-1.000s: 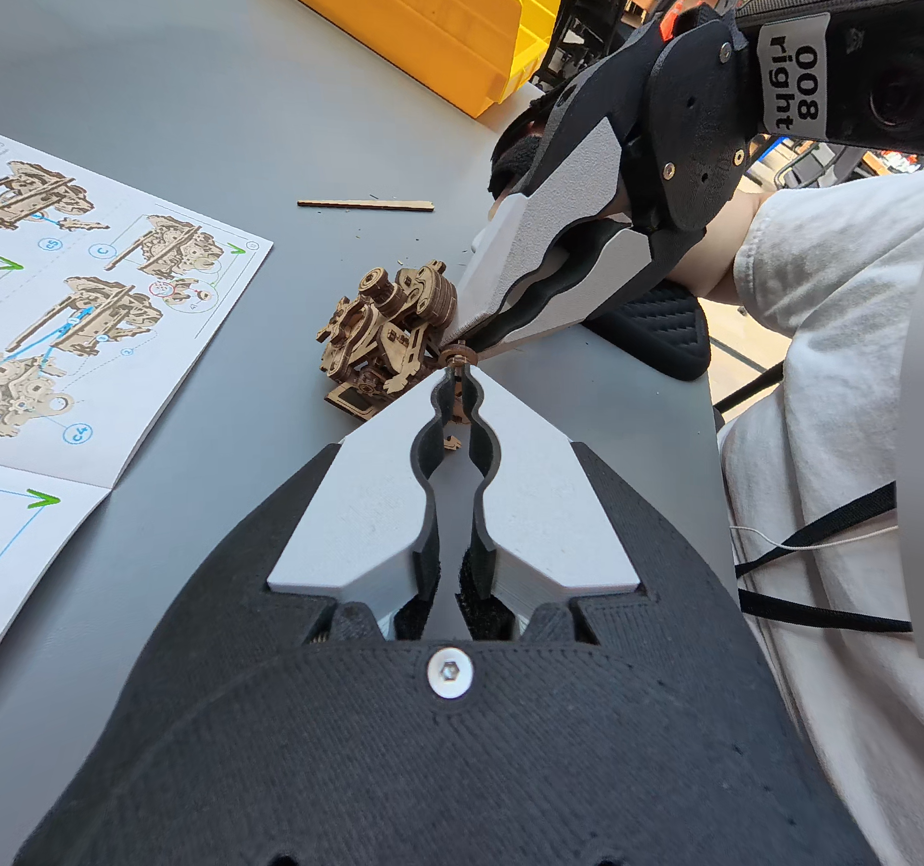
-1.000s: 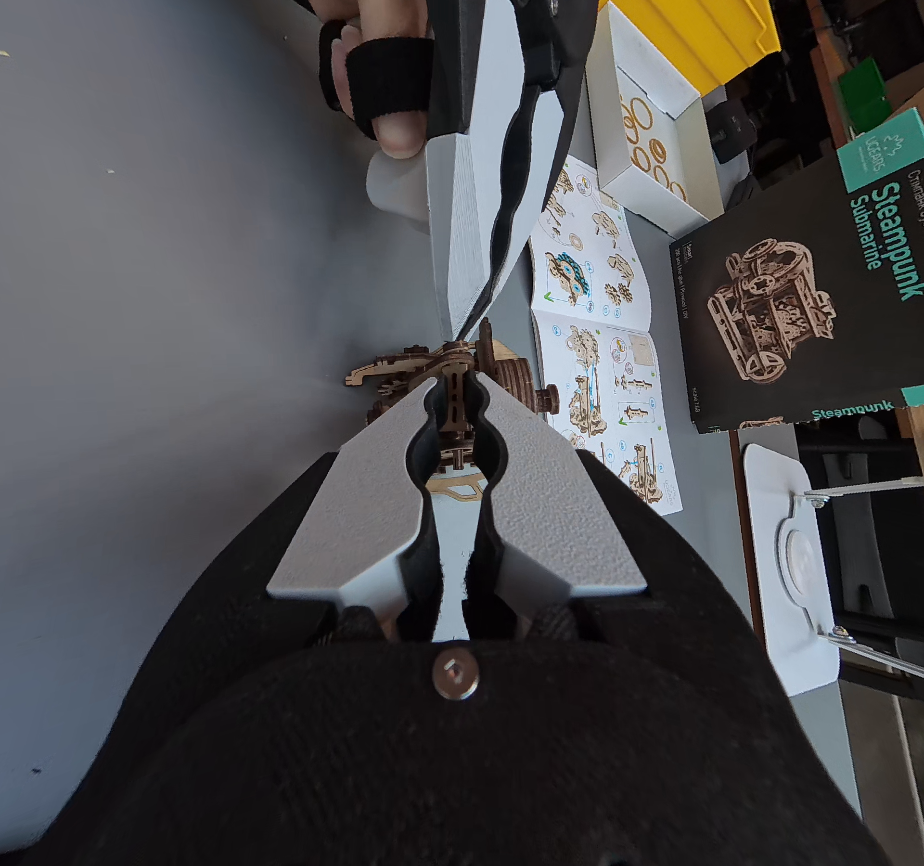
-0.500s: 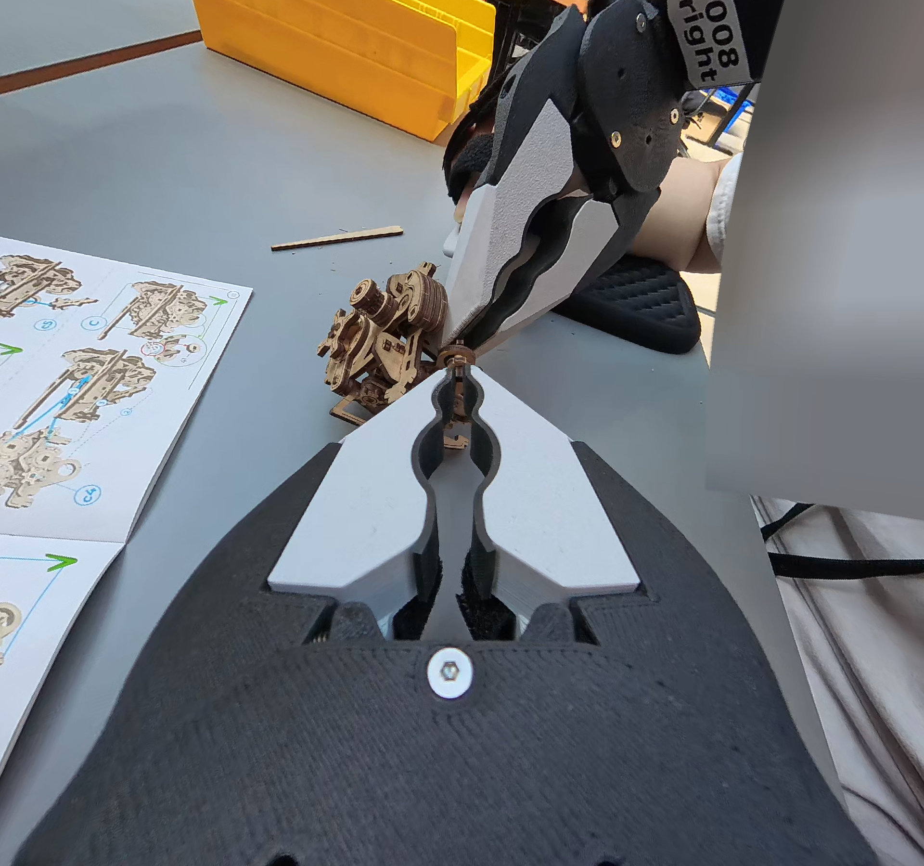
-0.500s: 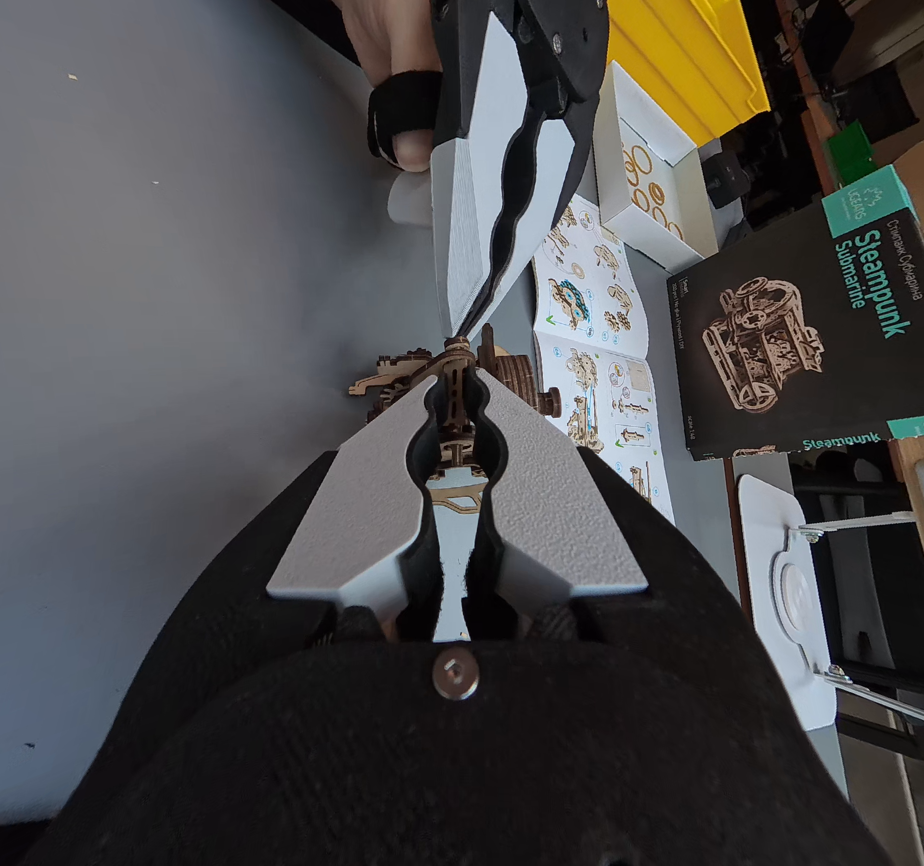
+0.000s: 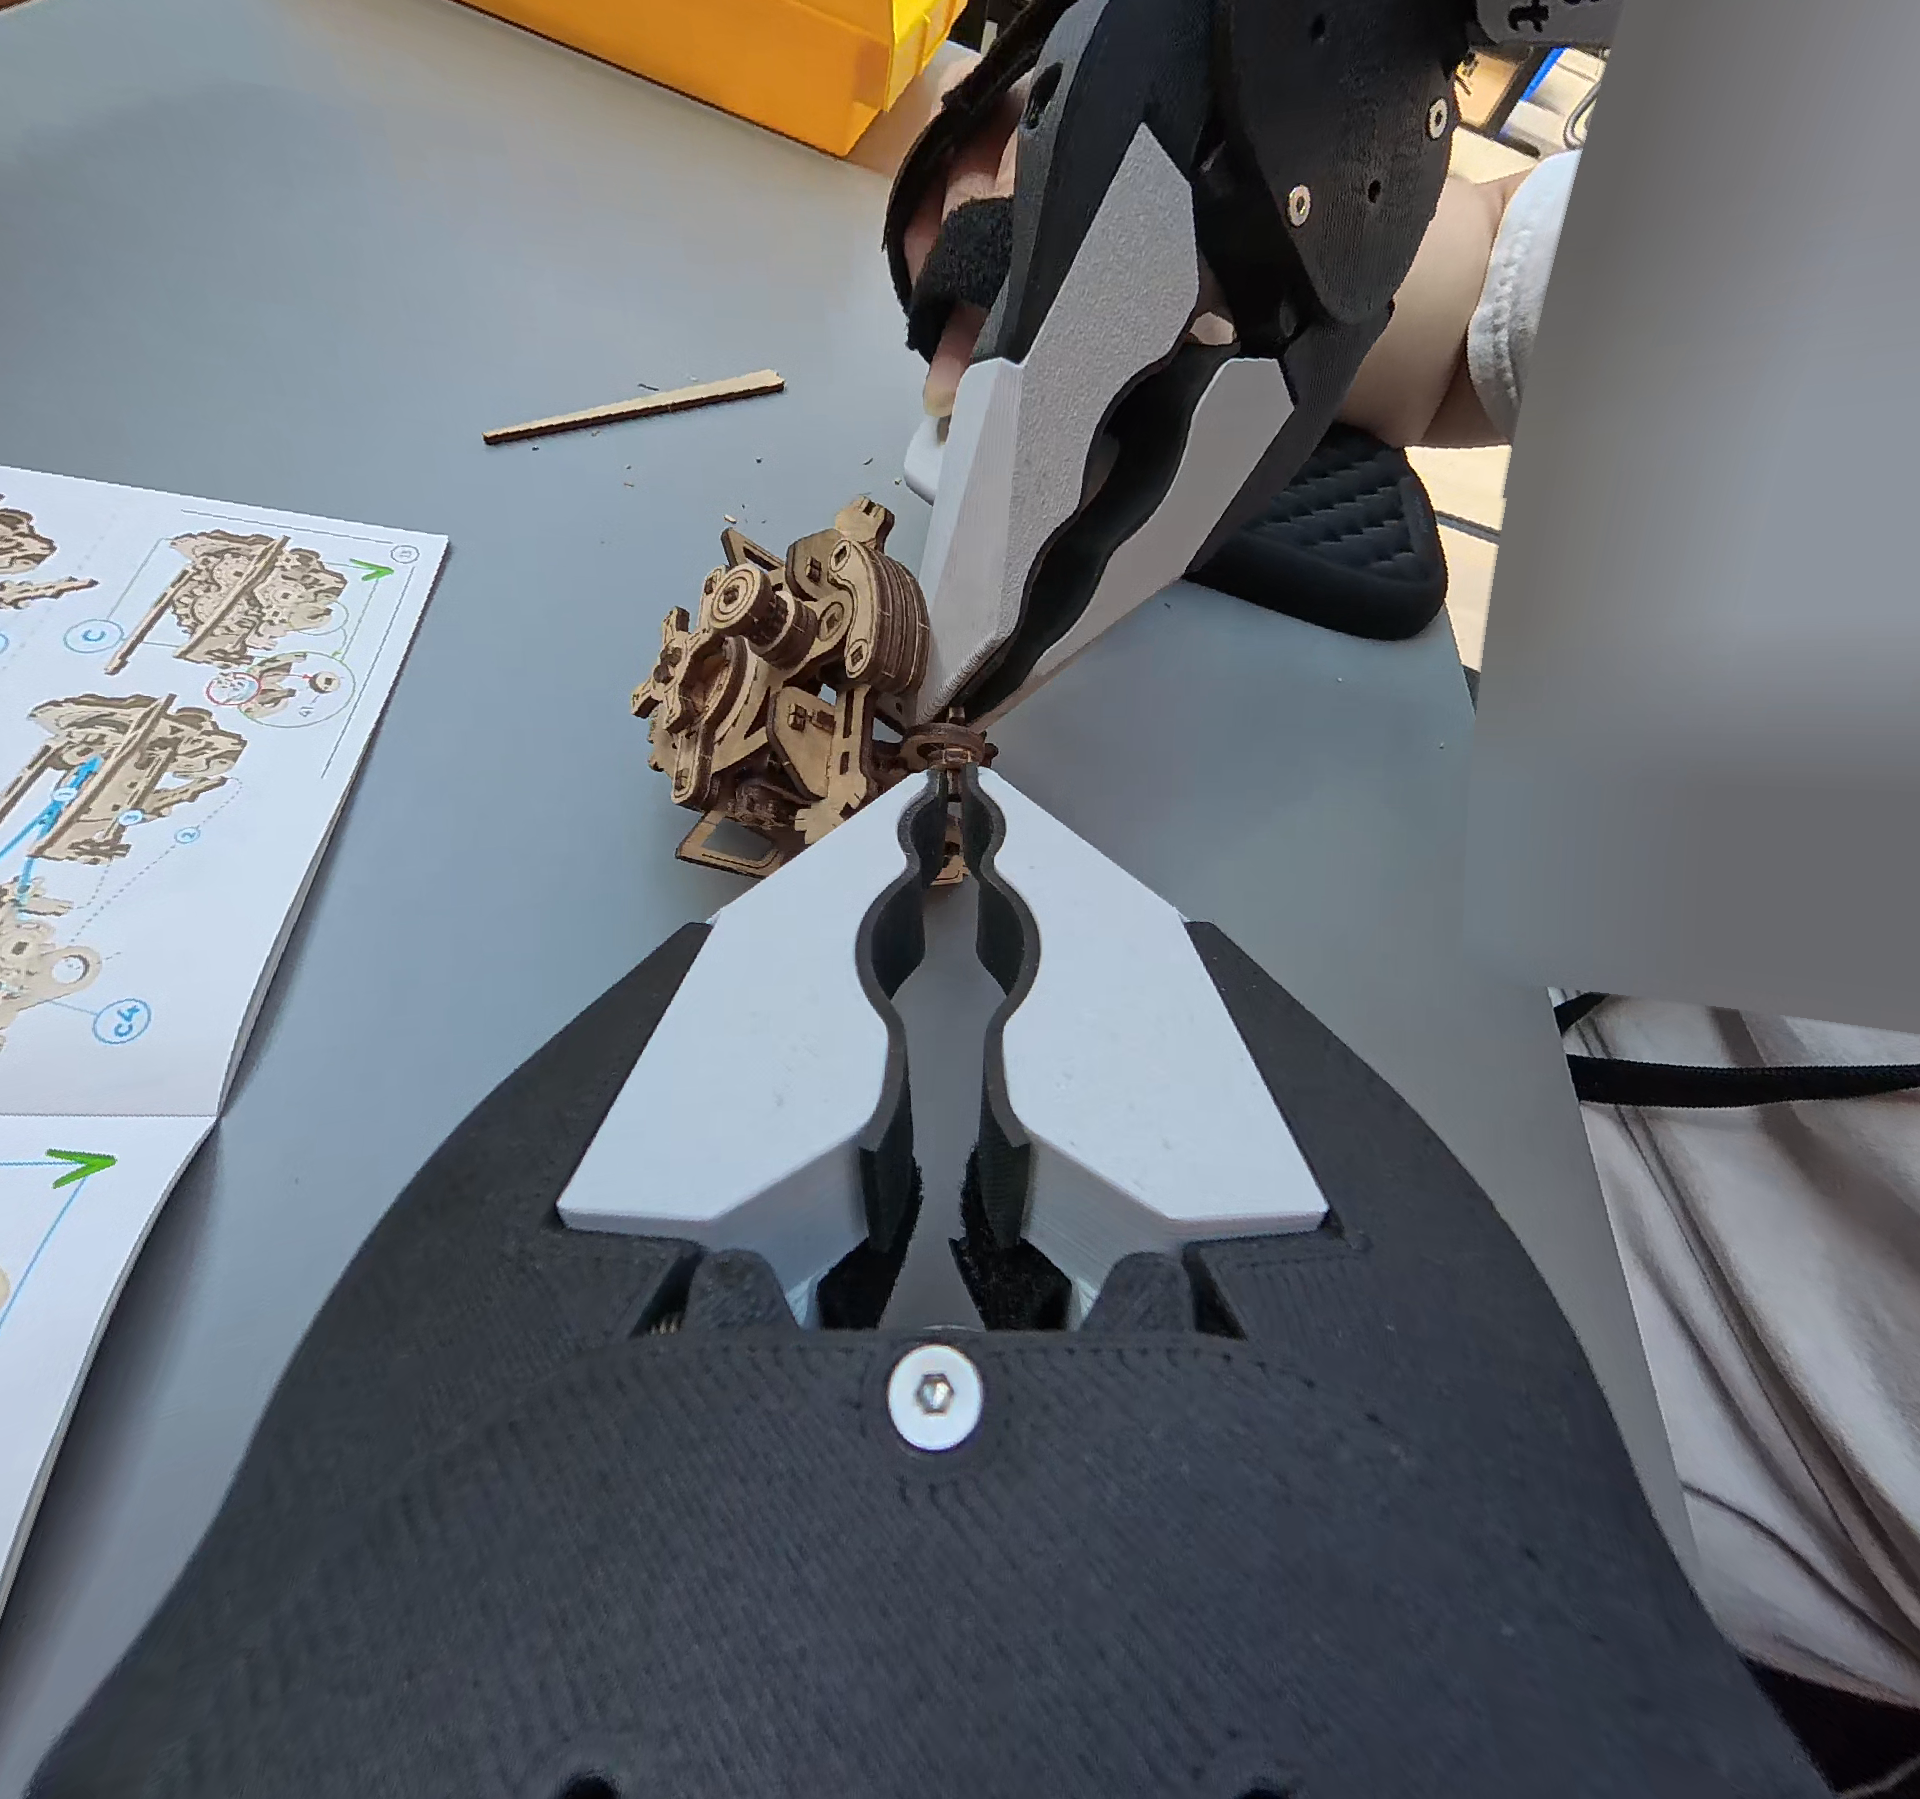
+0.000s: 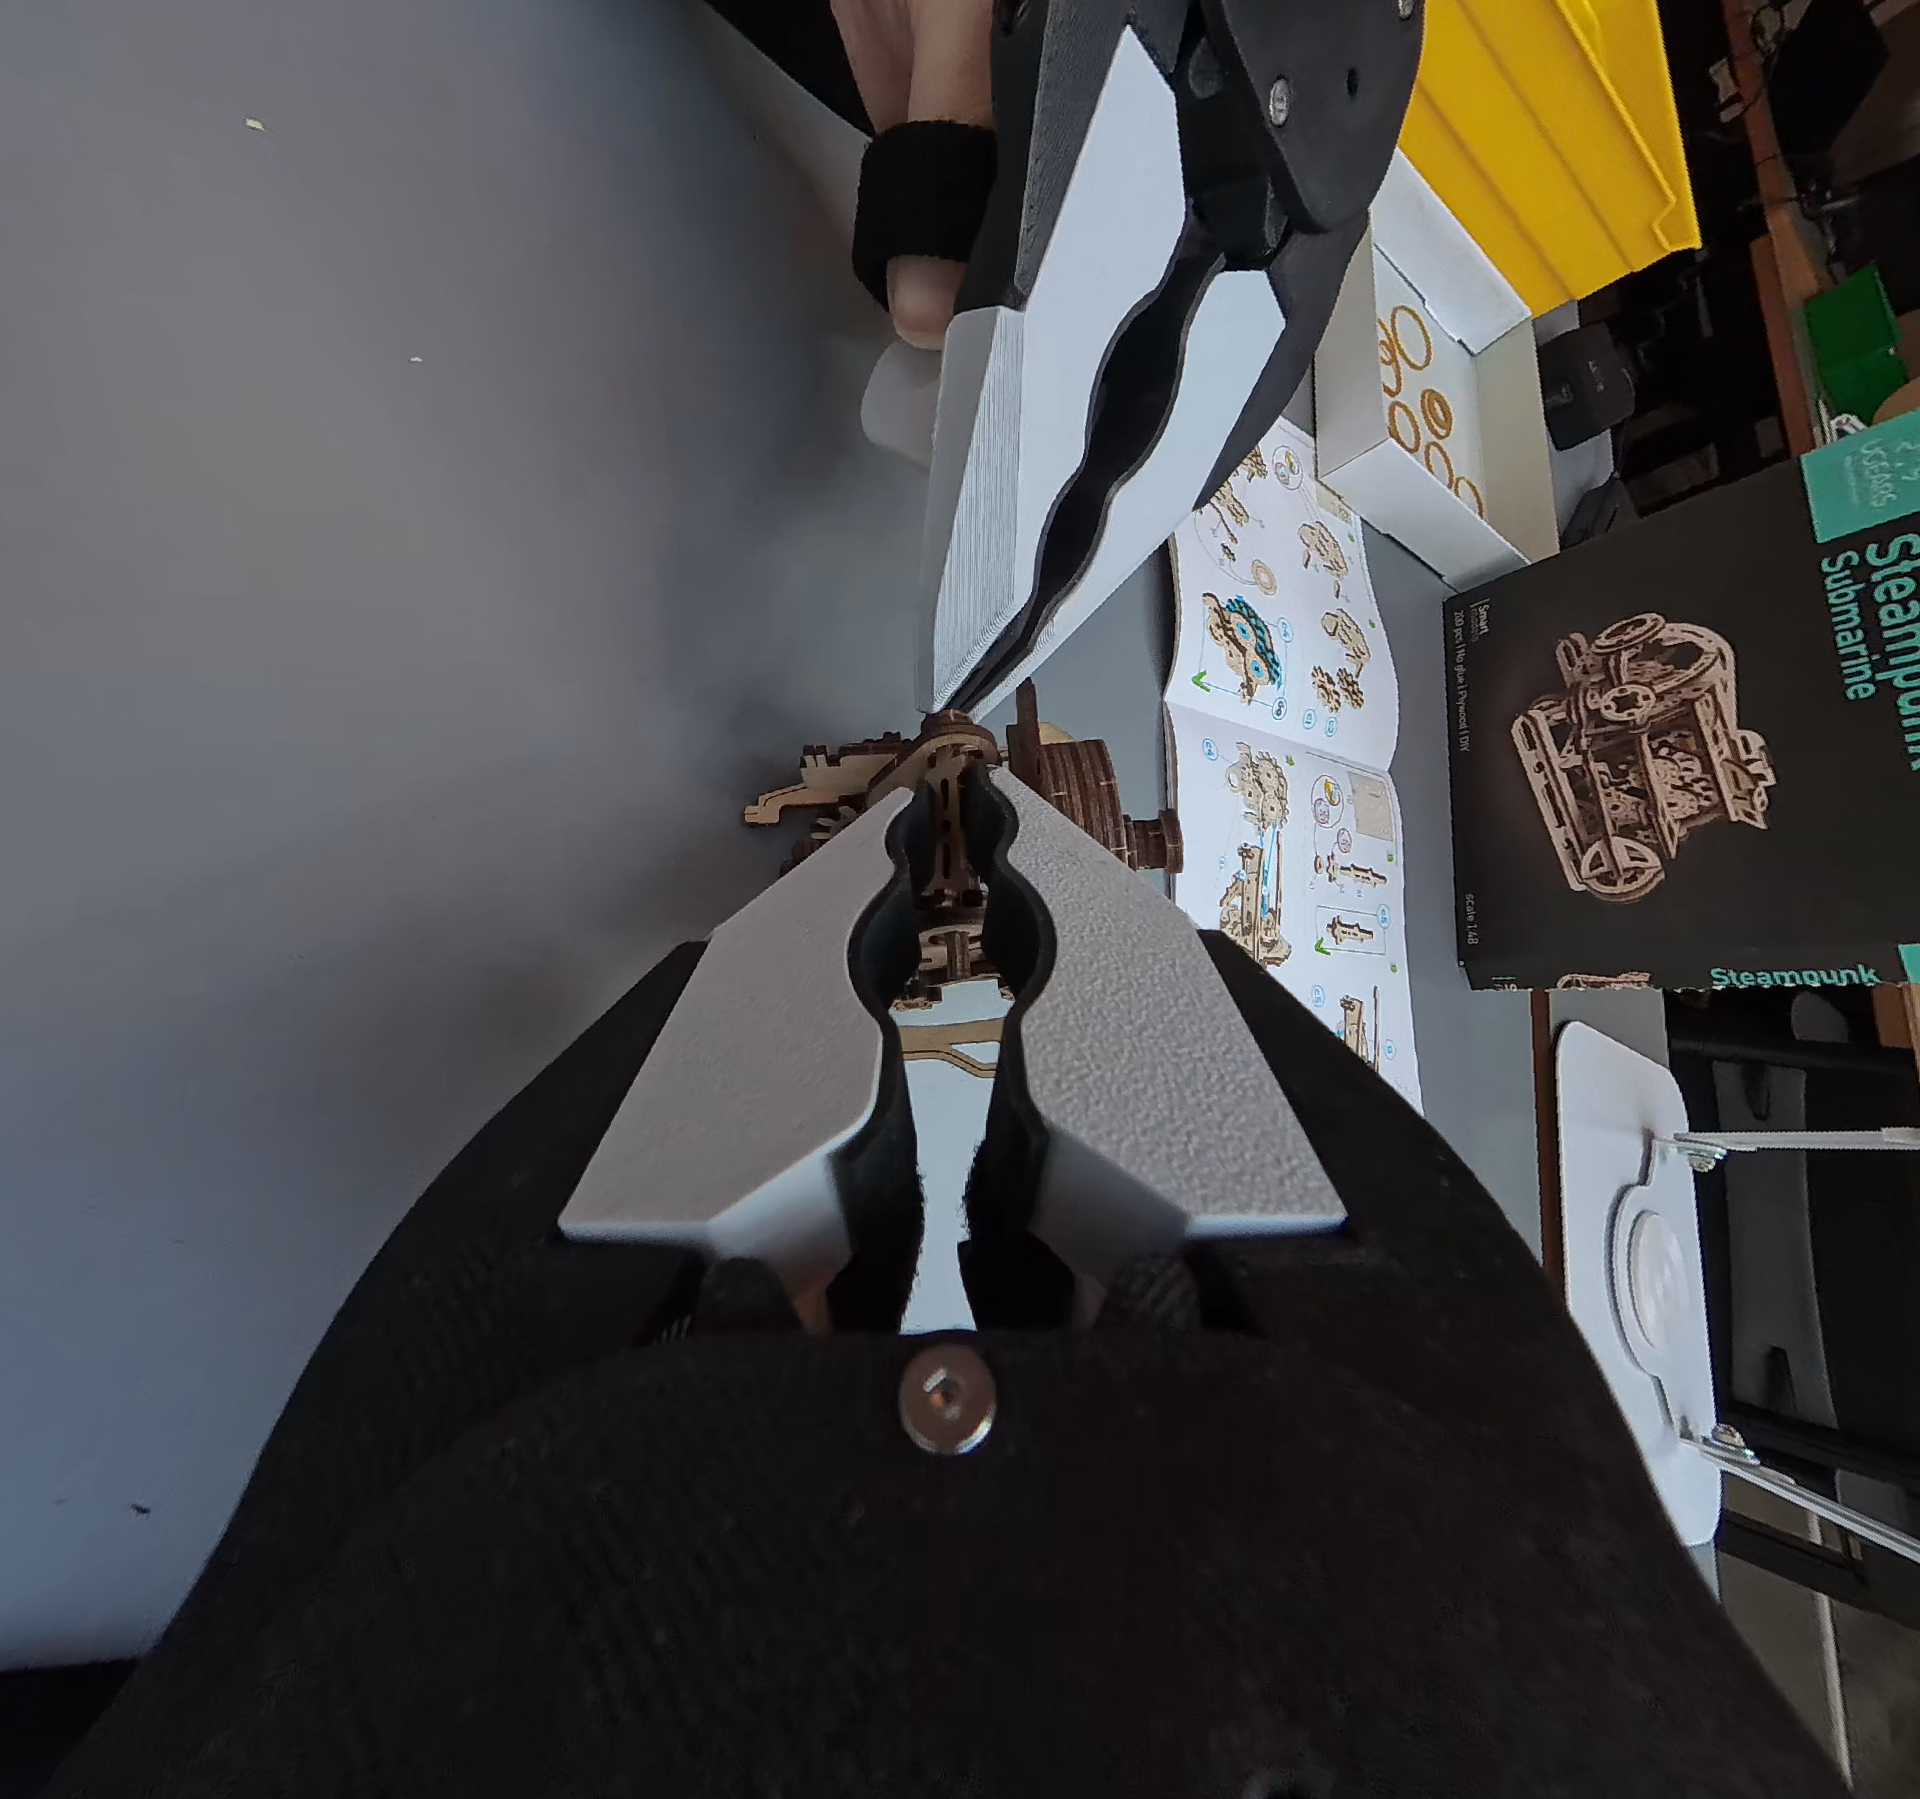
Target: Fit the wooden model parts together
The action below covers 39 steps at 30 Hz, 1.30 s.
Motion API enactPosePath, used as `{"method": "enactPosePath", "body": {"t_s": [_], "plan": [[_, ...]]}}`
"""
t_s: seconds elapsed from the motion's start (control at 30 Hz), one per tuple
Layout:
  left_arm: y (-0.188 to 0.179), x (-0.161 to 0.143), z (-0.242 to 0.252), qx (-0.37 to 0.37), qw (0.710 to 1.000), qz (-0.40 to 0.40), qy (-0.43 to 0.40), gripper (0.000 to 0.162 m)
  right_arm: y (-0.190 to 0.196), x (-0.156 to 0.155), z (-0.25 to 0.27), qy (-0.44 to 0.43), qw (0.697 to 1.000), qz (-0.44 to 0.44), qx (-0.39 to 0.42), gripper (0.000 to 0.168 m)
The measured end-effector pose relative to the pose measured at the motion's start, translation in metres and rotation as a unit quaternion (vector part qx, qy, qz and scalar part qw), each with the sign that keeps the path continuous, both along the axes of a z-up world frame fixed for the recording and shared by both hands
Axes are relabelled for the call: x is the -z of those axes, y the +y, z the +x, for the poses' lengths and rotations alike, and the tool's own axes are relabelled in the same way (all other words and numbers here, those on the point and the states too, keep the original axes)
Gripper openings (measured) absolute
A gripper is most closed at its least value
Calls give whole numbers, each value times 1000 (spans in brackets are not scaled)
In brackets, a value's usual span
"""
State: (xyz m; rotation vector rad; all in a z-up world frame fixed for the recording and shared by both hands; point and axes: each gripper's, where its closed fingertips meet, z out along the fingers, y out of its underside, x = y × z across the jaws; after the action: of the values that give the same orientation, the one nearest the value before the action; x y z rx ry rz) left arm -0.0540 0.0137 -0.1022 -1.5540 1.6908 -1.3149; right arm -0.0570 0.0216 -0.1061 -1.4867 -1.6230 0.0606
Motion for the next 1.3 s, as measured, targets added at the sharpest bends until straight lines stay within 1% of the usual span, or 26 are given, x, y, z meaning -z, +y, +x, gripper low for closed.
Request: {"method": "enactPosePath", "body": {"t_s": [0.4, 0.53, 0.7, 0.87, 1.03, 1.3], "plan": [[5, 1, 0, -16, 1000, 14, 11, 0, 5, 1, 0, -1, 1000, 2, 17, 1], [14, -2, 4, -42, 999, 5, -11, 0, 15, -1, 8, 12, 999, -11, 31, 4], [20, -2, 7, -62, 997, 30, -27, 3, 19, 3, 11, 24, 998, -38, 40, 6], [21, -4, 8, -62, 997, 29, -45, 2, 20, 2, 12, 37, 998, -41, 44, 6], [20, -4, 9, -58, 995, 50, -57, 1, 20, 2, 12, 43, 997, -49, 46, 6], [19, -5, 8, -53, 997, 24, -59, 1, 20, 2, 12, 43, 997, -47, 43, 6]]}}
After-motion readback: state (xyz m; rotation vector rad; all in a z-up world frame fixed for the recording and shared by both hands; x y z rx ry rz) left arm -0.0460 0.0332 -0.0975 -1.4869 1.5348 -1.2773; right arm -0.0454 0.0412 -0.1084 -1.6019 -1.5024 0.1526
